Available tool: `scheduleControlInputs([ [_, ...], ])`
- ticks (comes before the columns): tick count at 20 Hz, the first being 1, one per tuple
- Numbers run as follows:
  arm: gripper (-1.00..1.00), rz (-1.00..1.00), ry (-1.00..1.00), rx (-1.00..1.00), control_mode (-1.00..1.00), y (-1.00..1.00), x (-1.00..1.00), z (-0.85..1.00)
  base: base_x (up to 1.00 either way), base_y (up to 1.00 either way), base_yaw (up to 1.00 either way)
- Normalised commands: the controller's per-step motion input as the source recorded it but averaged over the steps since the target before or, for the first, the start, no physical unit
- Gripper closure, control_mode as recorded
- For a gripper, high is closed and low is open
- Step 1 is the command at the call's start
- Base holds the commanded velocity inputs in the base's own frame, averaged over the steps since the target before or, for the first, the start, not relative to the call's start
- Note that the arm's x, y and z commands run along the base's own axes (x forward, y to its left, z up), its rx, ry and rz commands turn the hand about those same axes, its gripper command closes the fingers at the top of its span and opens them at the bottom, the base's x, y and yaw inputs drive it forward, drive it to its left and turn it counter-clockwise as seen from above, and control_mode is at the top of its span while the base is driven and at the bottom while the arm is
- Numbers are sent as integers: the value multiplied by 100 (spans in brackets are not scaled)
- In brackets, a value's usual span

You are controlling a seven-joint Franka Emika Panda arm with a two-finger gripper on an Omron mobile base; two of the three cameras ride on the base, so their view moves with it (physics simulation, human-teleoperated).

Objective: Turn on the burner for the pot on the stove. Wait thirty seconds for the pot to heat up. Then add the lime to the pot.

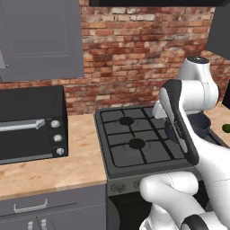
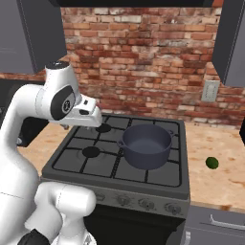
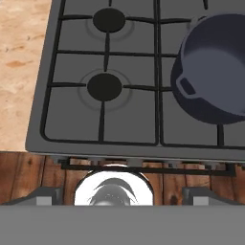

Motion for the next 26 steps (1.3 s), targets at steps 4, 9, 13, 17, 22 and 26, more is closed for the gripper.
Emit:
scheduleControlInputs([
  [4, -100, 0, 0, 0, -100, -2, -45, -16, 0, 0, 0],
  [9, -100, 0, 0, 0, -100, -2, -39, -12, 0, 0, 0],
  [13, -100, 0, 0, 0, -100, -10, -40, -14, 0, 0, 0],
  [17, -100, 0, -6, 0, -100, -24, -50, -15, 0, 0, 0],
  [22, -100, 0, -5, 0, -100, -30, -41, -7, 0, 0, 0],
  [26, -100, 0, -1, 0, -100, -40, -27, -6, 0, 0, 0],
])
